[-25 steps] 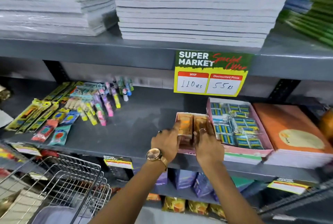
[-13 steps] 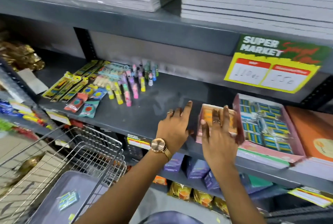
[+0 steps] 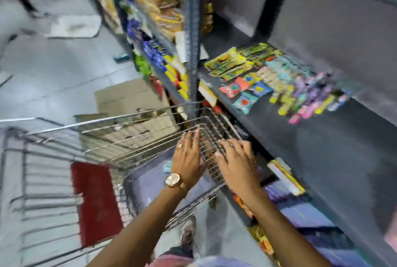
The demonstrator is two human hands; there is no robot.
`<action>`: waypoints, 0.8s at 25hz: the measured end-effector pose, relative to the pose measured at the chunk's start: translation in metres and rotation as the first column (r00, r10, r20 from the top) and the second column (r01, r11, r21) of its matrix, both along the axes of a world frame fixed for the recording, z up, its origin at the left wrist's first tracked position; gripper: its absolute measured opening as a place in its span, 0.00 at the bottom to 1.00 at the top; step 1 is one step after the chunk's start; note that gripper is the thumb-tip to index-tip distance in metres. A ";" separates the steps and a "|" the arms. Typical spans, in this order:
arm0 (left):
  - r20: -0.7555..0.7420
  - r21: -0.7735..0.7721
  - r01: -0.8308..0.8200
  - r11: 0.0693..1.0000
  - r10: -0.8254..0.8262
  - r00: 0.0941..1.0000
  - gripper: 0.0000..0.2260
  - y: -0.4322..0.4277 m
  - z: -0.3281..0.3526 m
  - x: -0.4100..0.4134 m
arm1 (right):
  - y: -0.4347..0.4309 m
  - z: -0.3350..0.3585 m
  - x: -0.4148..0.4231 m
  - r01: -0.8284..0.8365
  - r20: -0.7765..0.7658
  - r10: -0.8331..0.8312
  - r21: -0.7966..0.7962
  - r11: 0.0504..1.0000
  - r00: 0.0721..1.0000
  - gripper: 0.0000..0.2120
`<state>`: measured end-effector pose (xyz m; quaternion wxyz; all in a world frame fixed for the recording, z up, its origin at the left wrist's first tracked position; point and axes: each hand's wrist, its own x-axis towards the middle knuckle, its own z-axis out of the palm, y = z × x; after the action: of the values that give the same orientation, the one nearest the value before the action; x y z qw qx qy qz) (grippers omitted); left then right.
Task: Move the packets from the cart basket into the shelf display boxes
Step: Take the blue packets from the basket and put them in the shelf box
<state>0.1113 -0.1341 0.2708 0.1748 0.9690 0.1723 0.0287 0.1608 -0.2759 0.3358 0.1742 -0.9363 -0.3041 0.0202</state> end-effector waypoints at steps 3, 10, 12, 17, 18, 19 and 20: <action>-0.311 -0.127 -0.177 0.976 0.130 0.941 0.43 0.061 -0.069 -0.053 | 0.062 -0.055 0.010 -0.257 -0.294 0.188 -0.220 0.941 0.937 0.16; -0.678 -0.203 -0.341 0.918 0.119 0.725 0.37 0.109 -0.188 -0.144 | 0.149 -0.200 0.023 -0.504 -0.623 0.134 -0.468 0.726 0.771 0.17; -0.672 -0.238 -0.315 0.919 0.078 0.736 0.33 0.110 -0.210 -0.149 | 0.167 -0.229 0.024 -0.484 -0.619 0.106 -0.484 0.729 0.779 0.21; -0.730 -0.221 -0.510 0.832 0.206 0.652 0.38 0.098 -0.267 -0.138 | 0.209 -0.294 0.022 -0.386 -0.519 0.129 -0.424 0.819 0.845 0.25; -0.729 -0.218 -0.542 0.812 0.233 0.643 0.40 0.092 -0.277 -0.133 | 0.214 -0.305 0.021 -0.394 -0.497 0.158 -0.417 0.819 0.853 0.27; -0.717 -0.204 -0.564 0.800 0.270 0.642 0.41 0.087 -0.282 -0.128 | 0.217 -0.313 0.020 -0.400 -0.466 0.186 -0.416 0.817 0.865 0.27; -0.698 -0.193 -0.584 0.788 0.308 0.646 0.41 0.085 -0.286 -0.123 | 0.219 -0.322 0.019 -0.401 -0.435 0.204 -0.430 0.809 0.877 0.25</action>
<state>-0.0113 -0.0493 -0.0149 0.2882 0.7865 0.4616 -0.2919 0.1799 -0.0569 0.0138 -0.0301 -0.8658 -0.3974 0.3027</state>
